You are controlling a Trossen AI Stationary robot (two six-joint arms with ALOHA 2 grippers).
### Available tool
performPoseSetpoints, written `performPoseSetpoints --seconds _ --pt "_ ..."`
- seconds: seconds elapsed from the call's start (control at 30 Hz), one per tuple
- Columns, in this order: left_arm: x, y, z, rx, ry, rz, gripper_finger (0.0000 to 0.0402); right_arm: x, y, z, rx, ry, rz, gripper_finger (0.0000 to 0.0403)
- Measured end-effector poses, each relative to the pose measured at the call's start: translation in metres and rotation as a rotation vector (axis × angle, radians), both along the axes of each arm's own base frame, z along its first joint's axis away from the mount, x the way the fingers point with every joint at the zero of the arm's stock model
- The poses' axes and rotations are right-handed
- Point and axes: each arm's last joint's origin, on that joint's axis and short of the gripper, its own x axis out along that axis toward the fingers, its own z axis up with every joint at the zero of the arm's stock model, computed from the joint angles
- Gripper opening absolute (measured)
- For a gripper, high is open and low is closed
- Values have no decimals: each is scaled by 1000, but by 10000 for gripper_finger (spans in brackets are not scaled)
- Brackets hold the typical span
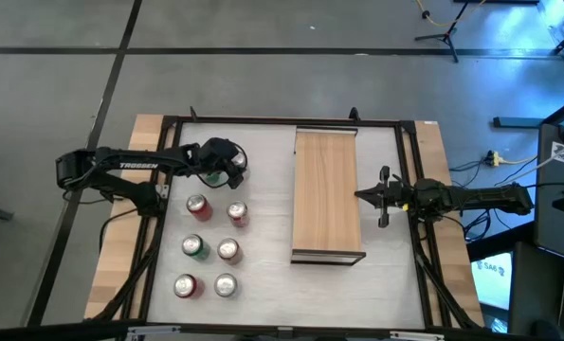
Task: Place canned beverage on shelf
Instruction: Put the top silver soda can on the shelf
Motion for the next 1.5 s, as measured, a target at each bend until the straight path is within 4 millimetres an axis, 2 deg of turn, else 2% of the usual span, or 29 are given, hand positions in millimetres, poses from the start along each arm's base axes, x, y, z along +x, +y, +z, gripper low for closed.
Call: performPoseSetpoints --seconds 0.1,0.3,0.47,0.57,0.8,0.93,1.1,1.3,1.5 --pt "0 0 0 4 -5 1 277 0 0 0 0 0 0 1" --pt "4 2 6 21 -46 1 276 0 0 0 2 -4 -1 1" --pt "11 5 22 40 -91 0 278 0 0 1 5 -6 -1 16" --pt "16 6 34 51 -127 -4 278 0 0 1 50 -19 -12 55" --pt "29 10 70 86 -234 -18 280 0 -1 4 112 -55 -59 180" --pt "36 8 93 103 -302 -46 281 0 -1 12 149 -135 -53 248" --pt "43 2 114 122 -362 -75 281 -1 -1 20 178 -224 -43 314" --pt "50 -9 136 136 -426 -119 281 -3 -1 35 181 -269 -34 355" --pt "65 -17 159 155 -484 -159 281 -5 -2 50 151 -306 -33 359"
